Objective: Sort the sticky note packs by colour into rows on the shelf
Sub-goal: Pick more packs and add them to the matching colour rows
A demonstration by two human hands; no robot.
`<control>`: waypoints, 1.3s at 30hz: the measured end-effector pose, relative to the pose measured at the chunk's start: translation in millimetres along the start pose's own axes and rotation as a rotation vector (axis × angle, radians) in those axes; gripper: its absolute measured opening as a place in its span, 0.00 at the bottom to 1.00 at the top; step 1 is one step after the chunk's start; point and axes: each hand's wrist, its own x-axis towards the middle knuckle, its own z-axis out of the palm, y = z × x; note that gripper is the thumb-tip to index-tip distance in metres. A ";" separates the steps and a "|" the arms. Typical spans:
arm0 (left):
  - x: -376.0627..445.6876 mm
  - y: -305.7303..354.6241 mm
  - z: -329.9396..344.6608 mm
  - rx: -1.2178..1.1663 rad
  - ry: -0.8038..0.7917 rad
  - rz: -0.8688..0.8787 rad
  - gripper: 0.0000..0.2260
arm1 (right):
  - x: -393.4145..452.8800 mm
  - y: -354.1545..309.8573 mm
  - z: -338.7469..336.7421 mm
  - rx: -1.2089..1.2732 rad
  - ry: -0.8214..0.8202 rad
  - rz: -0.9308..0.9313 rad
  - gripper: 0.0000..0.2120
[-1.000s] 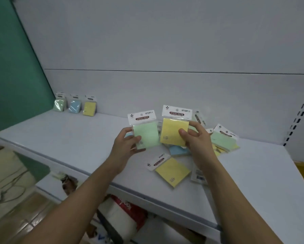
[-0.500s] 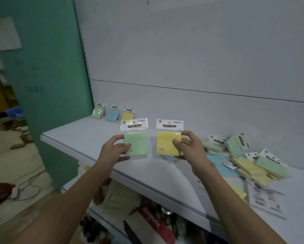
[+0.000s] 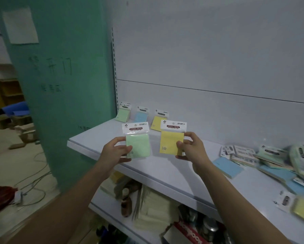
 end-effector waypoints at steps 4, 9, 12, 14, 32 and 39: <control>51.9 -3.5 -0.9 -0.031 -0.043 -0.022 0.11 | 41.7 7.2 14.2 -0.020 0.045 0.037 0.12; 114.0 -13.5 9.1 -0.042 -0.083 -0.060 0.12 | 107.3 19.5 30.1 -0.014 0.130 0.060 0.14; 151.1 -13.4 2.3 -0.006 -0.106 -0.067 0.14 | 139.4 26.5 44.4 -0.001 0.162 0.065 0.14; 175.8 -11.8 -4.4 -0.009 -0.102 -0.058 0.14 | 155.2 30.7 51.8 0.008 0.178 0.065 0.14; 311.2 -45.8 -25.4 -0.045 -0.399 -0.027 0.12 | 218.7 58.4 124.8 -0.056 0.512 0.020 0.10; 332.3 -60.6 -30.4 -0.204 -0.403 -0.063 0.11 | 229.0 68.7 131.4 -0.543 0.620 -0.058 0.10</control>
